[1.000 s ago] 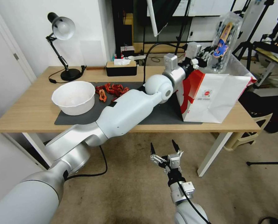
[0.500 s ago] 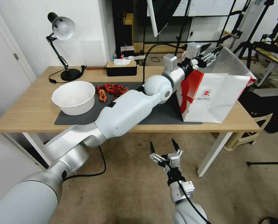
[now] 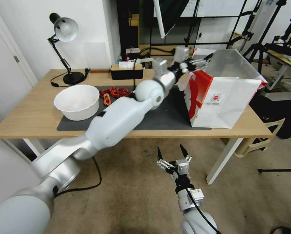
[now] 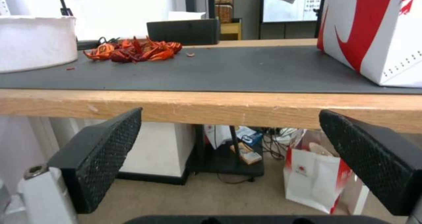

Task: Close the takeout container lid, then place the container into the takeout bag.

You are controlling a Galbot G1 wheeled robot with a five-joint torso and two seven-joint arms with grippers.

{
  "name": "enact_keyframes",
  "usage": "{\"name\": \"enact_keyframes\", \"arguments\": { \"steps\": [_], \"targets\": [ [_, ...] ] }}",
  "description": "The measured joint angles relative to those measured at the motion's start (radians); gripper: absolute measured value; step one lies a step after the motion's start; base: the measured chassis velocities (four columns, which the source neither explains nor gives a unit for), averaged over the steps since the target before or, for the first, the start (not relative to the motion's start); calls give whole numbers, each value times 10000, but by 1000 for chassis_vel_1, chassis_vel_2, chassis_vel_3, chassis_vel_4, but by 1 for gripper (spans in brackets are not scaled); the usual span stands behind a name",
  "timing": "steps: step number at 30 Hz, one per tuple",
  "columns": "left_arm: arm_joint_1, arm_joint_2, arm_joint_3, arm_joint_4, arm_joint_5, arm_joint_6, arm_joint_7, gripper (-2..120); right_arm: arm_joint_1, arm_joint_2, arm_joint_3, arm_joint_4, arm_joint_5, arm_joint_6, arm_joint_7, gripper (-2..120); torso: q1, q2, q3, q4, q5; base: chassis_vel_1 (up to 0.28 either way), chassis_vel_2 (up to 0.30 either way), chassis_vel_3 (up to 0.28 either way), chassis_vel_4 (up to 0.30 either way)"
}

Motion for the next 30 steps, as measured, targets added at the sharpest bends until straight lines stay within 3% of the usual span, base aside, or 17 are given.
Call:
{"name": "enact_keyframes", "arguments": {
  "steps": [2,3,5,11,12,13,14,16,19,22,25,30],
  "targets": [
    [1040,576,-609,-733,242,-84,-91,100,14,-16,-15,22,-38,-3,-3,100,0,0,0,0,0,0,0,0,0],
    [1040,576,-609,-733,242,-84,-91,100,14,-16,-15,22,-38,-3,-3,100,0,0,0,0,0,0,0,0,0],
    [2391,1033,-1470,-1467,776,-173,-143,100,54,-23,-26,28,-70,-12,-2,100,0,0,-1,0,-1,0,0,0,0],
    [4330,1564,-2498,-2768,1831,-324,-320,100,83,-37,-40,110,-110,-47,-5,100,0,0,-1,-1,0,0,0,0,0],
    [5077,1730,-2875,-3241,2350,-435,-352,100,86,-49,-34,147,-142,-53,-7,100,-1,0,-1,5,-1,0,0,0,0],
    [5602,1832,-3188,-3575,2724,-475,-387,100,90,-54,-33,172,-160,-55,-10,100,0,1,-1,-8,3,0,0,0,0],
    [5602,1832,-3188,-3575,2724,-475,-387,100,90,-54,-33,172,-160,-55,-10,100,0,1,-1,-8,3,0,0,0,0],
    [7212,2098,-4098,-4424,3499,-570,-454,100,104,-122,-13,270,-186,-67,-16,100,0,0,0,1,-4,0,0,0,0],
    [8296,2253,-4754,-4905,4052,-802,-457,100,134,-192,-6,321,-189,-79,-32,100,-2,1,-2,3,6,0,0,0,0],
    [9208,2245,-5175,-5184,4589,-1030,-452,100,152,-251,28,355,-195,-84,-74,100,-1,0,-1,0,1,0,0,0,0],
    [10937,1750,-5986,-5708,5674,-1258,-469,100,239,-357,161,383,-108,-98,-155,100,-2,1,-2,2,3,0,0,0,0],
    [12088,1312,-6520,-5868,6428,-1788,-453,100,327,-511,368,460,83,-130,-237,100,-2,1,-2,-1,4,0,0,0,0]
  ]
}}
